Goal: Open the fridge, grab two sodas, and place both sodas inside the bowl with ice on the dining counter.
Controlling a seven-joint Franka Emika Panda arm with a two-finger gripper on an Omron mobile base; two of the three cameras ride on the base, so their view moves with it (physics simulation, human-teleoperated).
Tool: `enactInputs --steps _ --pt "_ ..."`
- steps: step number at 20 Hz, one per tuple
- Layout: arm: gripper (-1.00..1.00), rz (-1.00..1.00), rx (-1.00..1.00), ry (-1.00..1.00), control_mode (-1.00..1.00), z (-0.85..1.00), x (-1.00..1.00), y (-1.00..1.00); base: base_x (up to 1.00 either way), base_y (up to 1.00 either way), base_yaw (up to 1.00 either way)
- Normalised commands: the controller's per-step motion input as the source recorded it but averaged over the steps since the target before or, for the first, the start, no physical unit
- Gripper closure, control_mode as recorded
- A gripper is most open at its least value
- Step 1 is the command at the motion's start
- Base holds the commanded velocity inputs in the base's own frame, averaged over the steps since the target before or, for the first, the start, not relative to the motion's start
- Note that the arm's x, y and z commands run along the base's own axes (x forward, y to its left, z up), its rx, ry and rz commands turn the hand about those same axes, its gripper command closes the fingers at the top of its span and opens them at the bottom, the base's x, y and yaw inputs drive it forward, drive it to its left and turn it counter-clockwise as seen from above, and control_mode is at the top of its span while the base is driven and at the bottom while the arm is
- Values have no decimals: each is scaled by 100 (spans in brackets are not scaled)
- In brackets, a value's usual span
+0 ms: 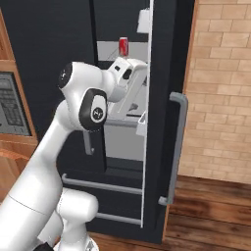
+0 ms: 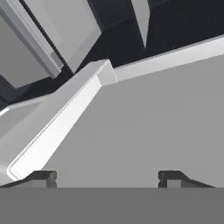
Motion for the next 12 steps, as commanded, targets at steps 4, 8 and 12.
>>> enactInputs --steps 4,8,12 --pt "-100 0 0 10 -100 0 0 -80 0 0 0" --pt "-100 0 1 11 -100 0 1 -64 0 0 0" --pt "-100 1 0 1 -100 -11 -5 3 0 0 0"
